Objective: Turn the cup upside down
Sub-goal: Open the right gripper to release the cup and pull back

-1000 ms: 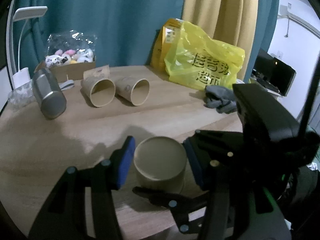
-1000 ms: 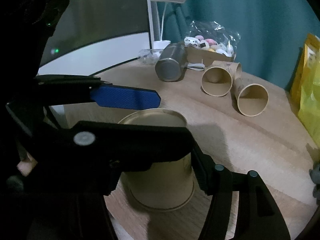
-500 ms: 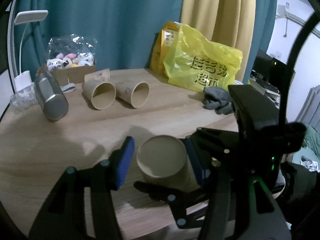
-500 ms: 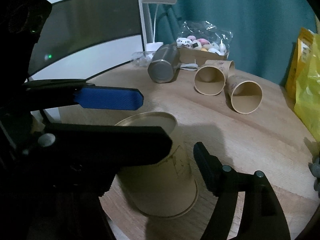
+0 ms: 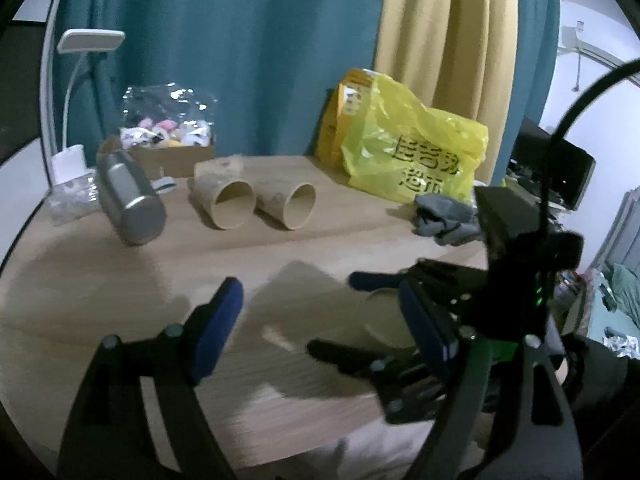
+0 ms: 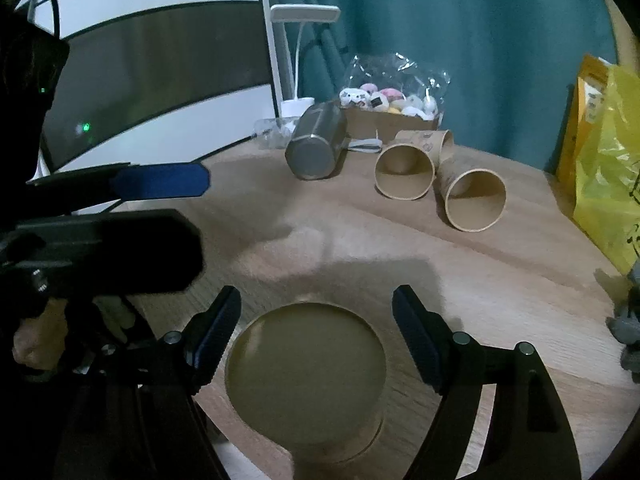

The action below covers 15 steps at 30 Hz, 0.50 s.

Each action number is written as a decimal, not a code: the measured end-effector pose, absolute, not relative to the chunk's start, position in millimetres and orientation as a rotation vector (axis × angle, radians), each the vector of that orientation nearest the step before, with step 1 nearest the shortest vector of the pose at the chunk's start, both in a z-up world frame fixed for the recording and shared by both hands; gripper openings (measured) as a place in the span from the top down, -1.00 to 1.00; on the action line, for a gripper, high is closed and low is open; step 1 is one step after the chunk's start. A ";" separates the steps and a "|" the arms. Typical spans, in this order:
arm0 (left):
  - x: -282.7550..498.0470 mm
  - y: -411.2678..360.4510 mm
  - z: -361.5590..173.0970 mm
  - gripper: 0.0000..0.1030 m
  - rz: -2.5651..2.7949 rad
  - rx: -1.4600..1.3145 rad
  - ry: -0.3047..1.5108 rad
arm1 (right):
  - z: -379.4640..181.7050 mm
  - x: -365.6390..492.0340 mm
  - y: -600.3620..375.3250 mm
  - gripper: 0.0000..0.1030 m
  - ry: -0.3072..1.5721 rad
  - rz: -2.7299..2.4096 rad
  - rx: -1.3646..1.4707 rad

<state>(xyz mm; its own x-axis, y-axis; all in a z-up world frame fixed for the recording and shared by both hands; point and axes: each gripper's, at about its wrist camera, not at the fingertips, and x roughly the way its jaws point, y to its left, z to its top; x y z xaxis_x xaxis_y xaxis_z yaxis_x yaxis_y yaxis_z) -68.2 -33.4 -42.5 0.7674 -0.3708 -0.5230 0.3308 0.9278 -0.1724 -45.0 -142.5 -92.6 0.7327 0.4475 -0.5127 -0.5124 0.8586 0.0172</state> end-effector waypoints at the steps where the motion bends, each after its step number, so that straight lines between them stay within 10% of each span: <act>1: -70.2 -29.7 -42.4 -0.58 -0.370 -0.072 0.581 | -91.4 -46.1 -143.1 -0.57 0.527 0.525 -0.126; 15: -95.7 10.1 -50.2 -0.58 -0.222 -0.116 0.523 | -68.7 -81.8 -154.9 -0.57 0.473 0.301 -0.065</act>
